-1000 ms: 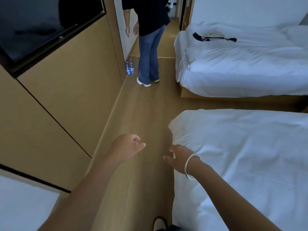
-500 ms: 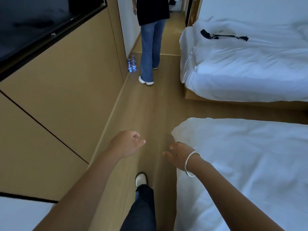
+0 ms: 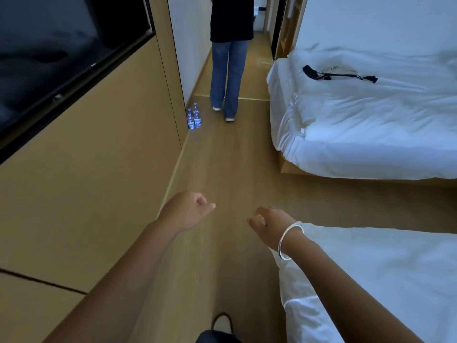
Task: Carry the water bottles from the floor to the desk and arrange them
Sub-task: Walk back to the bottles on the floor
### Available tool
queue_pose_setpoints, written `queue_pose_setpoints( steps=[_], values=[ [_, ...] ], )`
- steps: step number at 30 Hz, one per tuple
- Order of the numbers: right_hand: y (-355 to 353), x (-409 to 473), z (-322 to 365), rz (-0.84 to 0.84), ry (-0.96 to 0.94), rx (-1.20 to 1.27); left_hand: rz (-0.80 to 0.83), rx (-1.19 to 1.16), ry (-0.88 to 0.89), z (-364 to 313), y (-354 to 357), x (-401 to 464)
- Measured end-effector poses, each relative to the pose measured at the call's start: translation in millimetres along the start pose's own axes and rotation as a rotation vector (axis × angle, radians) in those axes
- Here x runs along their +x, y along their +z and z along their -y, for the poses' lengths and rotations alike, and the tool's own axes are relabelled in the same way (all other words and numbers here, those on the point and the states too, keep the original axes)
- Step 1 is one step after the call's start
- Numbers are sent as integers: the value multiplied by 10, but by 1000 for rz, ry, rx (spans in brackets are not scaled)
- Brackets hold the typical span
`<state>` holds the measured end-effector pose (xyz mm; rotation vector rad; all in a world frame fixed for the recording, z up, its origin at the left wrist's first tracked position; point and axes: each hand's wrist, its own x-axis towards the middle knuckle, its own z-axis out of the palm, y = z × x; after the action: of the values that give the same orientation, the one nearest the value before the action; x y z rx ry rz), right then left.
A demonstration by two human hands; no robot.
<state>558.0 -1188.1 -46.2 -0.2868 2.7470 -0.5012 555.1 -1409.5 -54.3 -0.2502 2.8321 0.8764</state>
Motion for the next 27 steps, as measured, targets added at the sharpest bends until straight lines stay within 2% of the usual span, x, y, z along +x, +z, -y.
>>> queue_pose_setpoints(
  steps=[14, 19, 27],
  values=[
    [-317, 1585, 157, 31, -35, 39, 21, -19, 32, 82, -268, 1528],
    [-521, 2431, 98, 19, -68, 21, -21, -55, 58, -41, -366, 2323],
    [-1003, 3849, 10, -30, -1, -17, -37, -75, 14, -314, -609, 3661]
  ],
)
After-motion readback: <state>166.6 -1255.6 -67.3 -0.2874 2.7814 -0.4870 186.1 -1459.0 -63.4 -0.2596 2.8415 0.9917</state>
